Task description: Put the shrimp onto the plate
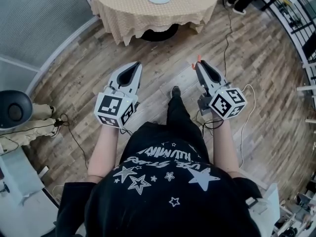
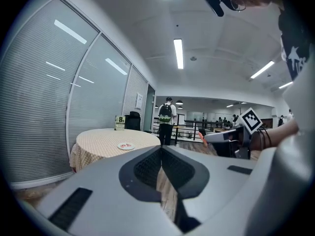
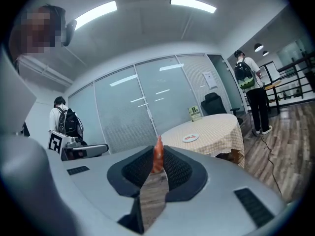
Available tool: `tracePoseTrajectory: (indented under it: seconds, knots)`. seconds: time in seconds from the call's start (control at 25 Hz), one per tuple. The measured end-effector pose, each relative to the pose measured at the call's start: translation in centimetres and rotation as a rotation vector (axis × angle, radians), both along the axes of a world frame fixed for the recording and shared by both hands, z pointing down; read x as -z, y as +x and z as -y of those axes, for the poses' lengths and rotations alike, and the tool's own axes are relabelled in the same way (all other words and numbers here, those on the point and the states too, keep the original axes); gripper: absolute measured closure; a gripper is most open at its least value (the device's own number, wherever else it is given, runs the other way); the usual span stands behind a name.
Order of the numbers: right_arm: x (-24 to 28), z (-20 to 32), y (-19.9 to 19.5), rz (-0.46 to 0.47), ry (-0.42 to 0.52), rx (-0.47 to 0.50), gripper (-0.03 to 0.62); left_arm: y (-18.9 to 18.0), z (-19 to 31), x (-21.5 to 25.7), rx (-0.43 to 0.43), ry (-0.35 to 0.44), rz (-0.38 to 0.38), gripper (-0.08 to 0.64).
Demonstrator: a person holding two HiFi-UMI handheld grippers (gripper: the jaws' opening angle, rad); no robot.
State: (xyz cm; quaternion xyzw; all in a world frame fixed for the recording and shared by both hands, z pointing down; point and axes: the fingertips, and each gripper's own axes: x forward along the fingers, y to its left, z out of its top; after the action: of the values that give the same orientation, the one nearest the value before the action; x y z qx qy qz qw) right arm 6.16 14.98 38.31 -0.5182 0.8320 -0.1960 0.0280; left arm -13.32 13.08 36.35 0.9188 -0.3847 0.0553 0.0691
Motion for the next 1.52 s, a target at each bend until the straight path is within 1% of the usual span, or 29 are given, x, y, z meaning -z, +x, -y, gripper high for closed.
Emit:
tracePoseTrajectory:
  seconds: [0.12,0.28,0.48,0.6,0.68,0.8,1.08,1.24,1.52]
  knots:
    - [-0.4,1.6,0.6,0.009,-0.005,-0.005,0.522,0.2,1.1,-0.3,0.007,0.0,0.012,0.552]
    - [-0.6,4.4,1.3,0.017,-0.006,0.003,0.522,0.5,3.3,-1.1,0.031,-0.023,0.012,0.551]
    - [-0.7,9.0,2.2,0.018,-0.01,0.038,0.522,1.4,7.1,-1.2,0.058,-0.029,0.018,0.552]
    - [-1.0,12.0,3.4,0.022,-0.025,0.049,0.522,2.3,9.7,-1.7,0.09,-0.061,0.004,0.552]
    - [-1.0,13.9,4.3,0.032,-0.031,0.05,0.522,3.1,11.1,-2.1,0.097,-0.088,-0.007,0.551]
    - [-0.9,16.7,5.6,0.047,-0.038,0.058,0.522,4.4,13.6,-2.4,0.103,-0.103,0.004,0.552]
    - [-1.1,21.4,8.2,0.072,-0.059,0.086,0.522,8.1,18.2,-1.7,0.105,-0.101,0.035,0.552]
    - [-1.3,23.7,9.6,0.084,-0.066,0.101,0.522,9.4,20.3,-1.7,0.118,-0.105,0.045,0.552]
    - [-2.6,27.2,11.3,0.113,-0.081,0.167,0.522,11.9,23.6,-1.8,0.157,-0.091,0.062,0.551]
